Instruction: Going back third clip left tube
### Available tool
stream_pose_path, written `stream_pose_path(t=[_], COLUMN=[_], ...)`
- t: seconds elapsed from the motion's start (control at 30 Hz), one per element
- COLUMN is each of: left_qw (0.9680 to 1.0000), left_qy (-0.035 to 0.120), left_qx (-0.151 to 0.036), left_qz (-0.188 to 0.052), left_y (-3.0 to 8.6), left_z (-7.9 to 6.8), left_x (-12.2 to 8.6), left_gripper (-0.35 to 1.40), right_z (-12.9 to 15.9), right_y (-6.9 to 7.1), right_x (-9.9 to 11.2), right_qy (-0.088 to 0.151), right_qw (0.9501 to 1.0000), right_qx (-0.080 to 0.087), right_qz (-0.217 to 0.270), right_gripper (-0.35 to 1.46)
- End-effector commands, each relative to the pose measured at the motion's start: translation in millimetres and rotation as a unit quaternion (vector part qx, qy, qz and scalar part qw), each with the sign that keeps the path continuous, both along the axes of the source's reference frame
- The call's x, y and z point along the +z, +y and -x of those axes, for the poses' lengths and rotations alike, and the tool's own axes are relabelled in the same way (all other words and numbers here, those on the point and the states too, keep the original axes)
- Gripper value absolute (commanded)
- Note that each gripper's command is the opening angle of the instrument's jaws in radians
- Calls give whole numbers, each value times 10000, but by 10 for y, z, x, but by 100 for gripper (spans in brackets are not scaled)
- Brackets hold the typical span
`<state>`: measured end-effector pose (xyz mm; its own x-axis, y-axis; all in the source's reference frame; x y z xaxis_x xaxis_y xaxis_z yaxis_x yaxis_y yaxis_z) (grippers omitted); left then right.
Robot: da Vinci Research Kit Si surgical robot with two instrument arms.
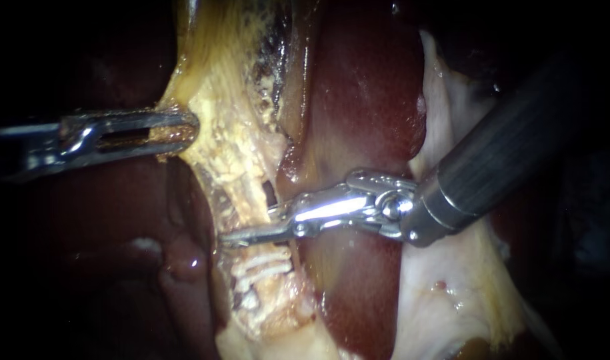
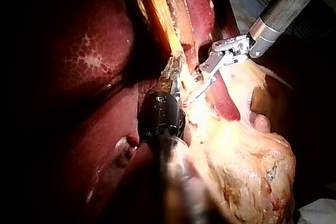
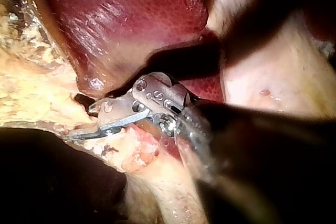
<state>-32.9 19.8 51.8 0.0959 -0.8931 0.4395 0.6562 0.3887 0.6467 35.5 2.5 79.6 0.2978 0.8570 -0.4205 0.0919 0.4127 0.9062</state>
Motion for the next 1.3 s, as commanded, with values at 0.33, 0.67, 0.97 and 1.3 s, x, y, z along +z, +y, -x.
stream_pose_path(t=[0.33, 0.67, 0.97, 1.3], left_qw=[10000, 10000, 10000, 10000], left_qy=[3, 0, -2, -4], left_qx=[0, 4, 8, 11], left_qz=[2, 2, 3, 3], left_y=[-1, -2, -2, -2], left_z=[0, -3, -4, -5], left_x=[0, -1, -1, -1], left_gripper=[-35, -35, -35, -35], right_z=[-3, 4, 25, 65], right_y=[4, 2, -3, -8], right_x=[6, 7, 4, -3], right_qy=[-55, 106, 411, 663], right_qw=[9999, 9925, 9756, 9602], right_qx=[85, 140, -31, -146], right_qz=[81, 1208, 2155, 2711], right_gripper=[46, 60, 60, 60])
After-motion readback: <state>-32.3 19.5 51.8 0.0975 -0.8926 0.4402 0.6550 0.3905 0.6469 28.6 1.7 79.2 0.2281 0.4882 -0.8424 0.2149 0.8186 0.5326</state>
